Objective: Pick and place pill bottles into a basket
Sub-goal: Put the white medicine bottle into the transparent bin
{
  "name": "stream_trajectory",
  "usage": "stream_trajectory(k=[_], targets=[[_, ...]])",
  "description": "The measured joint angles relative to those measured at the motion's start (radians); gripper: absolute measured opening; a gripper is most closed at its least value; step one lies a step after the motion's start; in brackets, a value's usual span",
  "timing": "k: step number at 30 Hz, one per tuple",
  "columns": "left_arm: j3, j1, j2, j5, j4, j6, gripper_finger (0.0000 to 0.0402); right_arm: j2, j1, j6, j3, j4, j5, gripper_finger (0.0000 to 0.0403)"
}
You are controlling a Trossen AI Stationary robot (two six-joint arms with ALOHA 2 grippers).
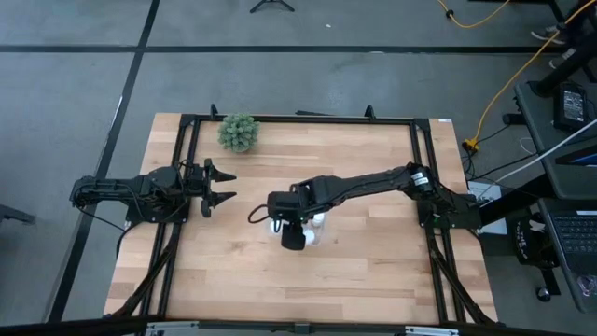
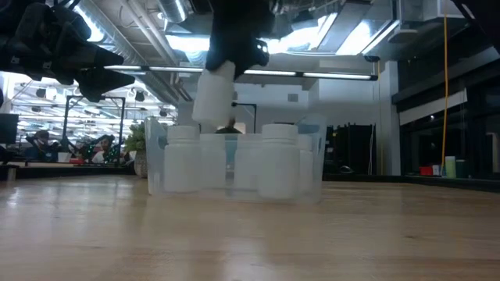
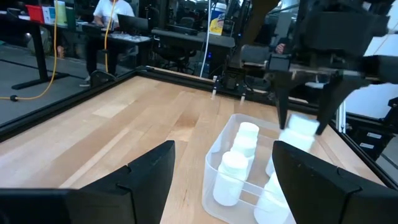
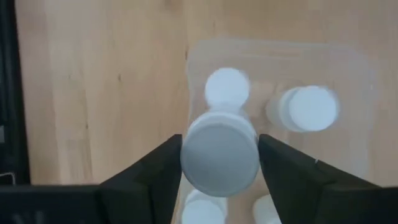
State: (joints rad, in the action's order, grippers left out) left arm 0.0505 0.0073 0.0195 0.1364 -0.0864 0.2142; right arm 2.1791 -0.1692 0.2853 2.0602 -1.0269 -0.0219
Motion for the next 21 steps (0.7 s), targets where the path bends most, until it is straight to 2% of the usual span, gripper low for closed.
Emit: stream_trajectory(k=[11,21], targets=[[0.000,0.000,0.000,0.000,0.000,0.000,0.0262,0.001,0.001,0.000,-0.085,-0.006,-0.020,0.0169],[0.000,0.000,0.000,0.000,0.000,0.000,0.0262,0.002,0.001,0.026,-0.225,0.136,-0.062,0.0174]])
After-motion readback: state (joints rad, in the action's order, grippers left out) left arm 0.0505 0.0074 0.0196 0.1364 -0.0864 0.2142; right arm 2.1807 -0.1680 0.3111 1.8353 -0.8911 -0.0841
